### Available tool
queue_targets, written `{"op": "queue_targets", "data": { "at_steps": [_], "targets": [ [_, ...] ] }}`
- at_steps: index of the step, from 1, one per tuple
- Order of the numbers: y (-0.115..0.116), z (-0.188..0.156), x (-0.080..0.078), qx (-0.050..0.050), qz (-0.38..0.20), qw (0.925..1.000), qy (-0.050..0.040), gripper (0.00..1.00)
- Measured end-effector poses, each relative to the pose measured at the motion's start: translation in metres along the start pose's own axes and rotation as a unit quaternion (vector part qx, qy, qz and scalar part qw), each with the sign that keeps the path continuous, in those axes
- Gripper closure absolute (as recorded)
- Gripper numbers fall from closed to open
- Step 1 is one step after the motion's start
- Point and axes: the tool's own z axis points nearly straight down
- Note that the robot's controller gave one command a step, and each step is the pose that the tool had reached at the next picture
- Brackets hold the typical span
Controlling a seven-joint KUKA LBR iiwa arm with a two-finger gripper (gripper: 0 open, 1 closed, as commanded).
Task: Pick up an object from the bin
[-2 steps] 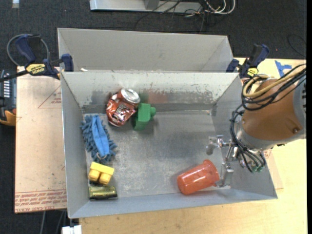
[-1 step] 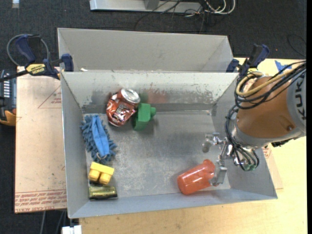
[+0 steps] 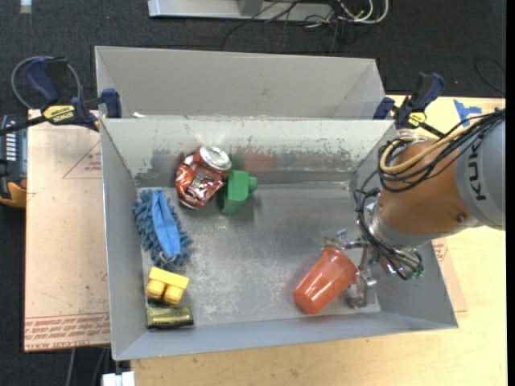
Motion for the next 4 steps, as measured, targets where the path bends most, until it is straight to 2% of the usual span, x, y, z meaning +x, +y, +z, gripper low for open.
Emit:
{"op": "queue_targets", "data": {
  "at_steps": [1, 3, 4],
  "targets": [
    [0.022, -0.026, -0.016, 0.001, 0.011, 0.9999, -0.0047, 1.00],
    [0.023, -0.026, -0.015, 0.001, 0.003, 1.0000, -0.0049, 1.00],
    [0.000, -0.007, -0.060, 0.002, -0.101, 0.9948, -0.0038, 1.00]
  ]
}}
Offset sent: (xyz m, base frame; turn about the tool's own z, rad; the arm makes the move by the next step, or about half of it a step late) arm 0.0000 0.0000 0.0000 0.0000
